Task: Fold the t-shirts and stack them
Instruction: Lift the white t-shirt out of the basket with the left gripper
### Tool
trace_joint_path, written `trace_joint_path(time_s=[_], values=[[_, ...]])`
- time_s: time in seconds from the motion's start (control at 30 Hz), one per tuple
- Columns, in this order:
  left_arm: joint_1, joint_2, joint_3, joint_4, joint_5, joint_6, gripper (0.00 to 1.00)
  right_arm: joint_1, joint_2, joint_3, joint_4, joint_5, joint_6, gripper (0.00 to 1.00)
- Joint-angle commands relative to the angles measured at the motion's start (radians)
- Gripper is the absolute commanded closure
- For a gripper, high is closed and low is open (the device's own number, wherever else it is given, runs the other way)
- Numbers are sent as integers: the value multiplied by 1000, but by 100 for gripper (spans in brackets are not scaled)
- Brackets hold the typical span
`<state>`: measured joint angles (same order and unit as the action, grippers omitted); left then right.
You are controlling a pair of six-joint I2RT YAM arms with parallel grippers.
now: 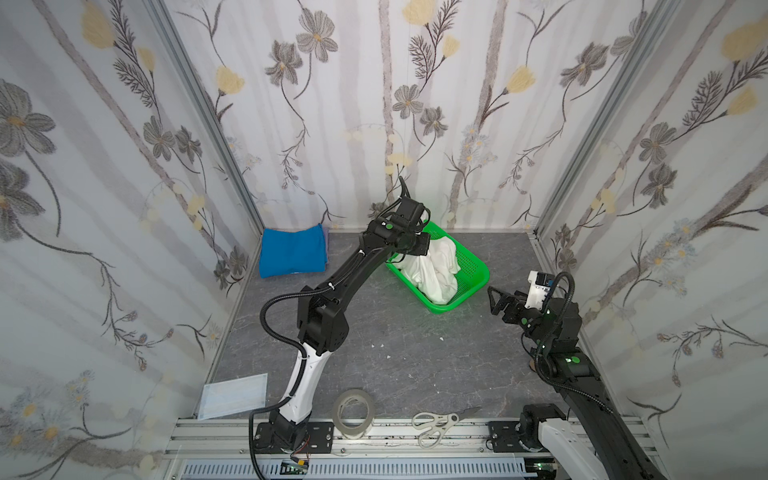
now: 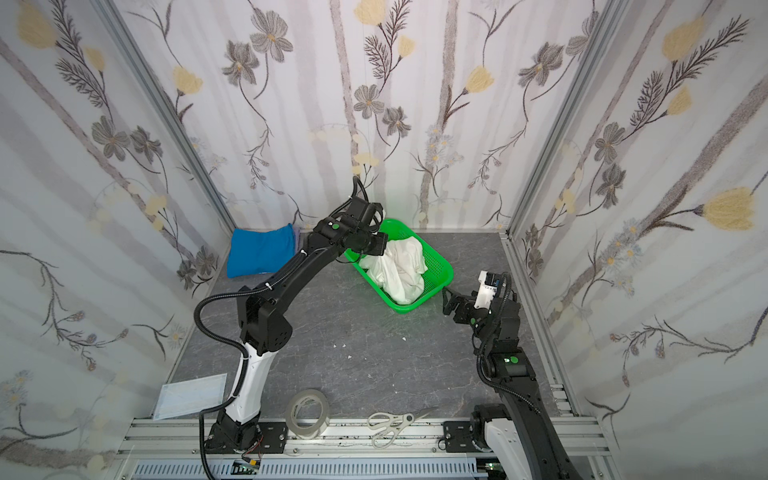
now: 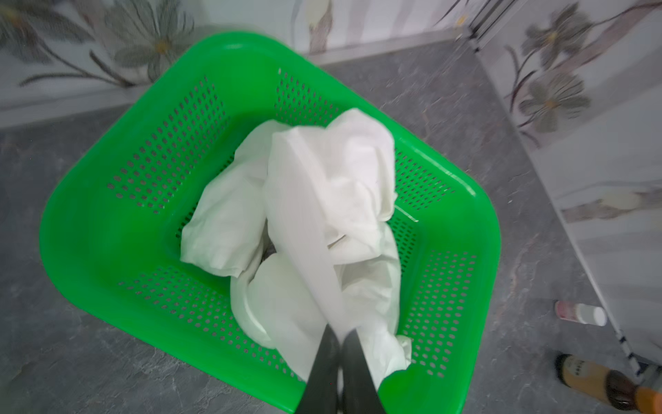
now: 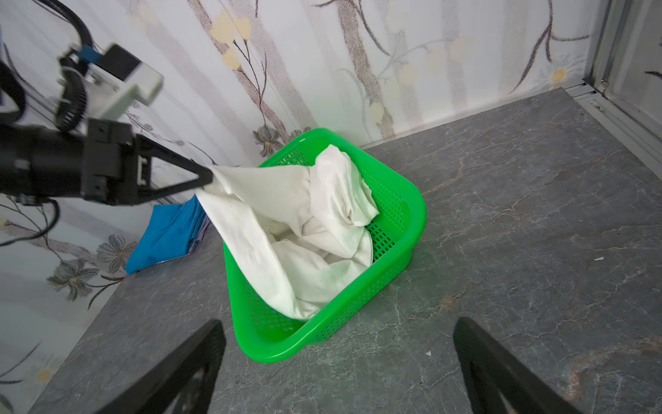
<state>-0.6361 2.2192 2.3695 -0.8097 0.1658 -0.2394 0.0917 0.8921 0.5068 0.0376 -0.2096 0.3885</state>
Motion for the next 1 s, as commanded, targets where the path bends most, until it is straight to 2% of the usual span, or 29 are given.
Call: trace_joint_path(time_s=[0.0,0.13,0.33,0.5,0.57,0.7,0.77,0.97], values=[[4,-49,64,39,51,11,100,0,9,2,37,-30,4,0],[31,-117,143,16,76,-2,100,2,34,13,48,-65,4,0],[116,-324,148,46,146,-37,100,3,111,38,101,-132,7,0],[208,-550,97,44,145,-25,100,40,292,154,109,-191,4,0],[254,-642,38,55,140,-29,100,67,391,230,84,-184,9,0],[328,-862,-164,113,103,-23,100,139,618,472,-33,-91,23,0],[354,-936,-243,110,118,-23,100,161,756,596,-94,-84,38,0],[369,-1071,-455,86,132,-10,100,212,1094,959,-249,-58,74,0]])
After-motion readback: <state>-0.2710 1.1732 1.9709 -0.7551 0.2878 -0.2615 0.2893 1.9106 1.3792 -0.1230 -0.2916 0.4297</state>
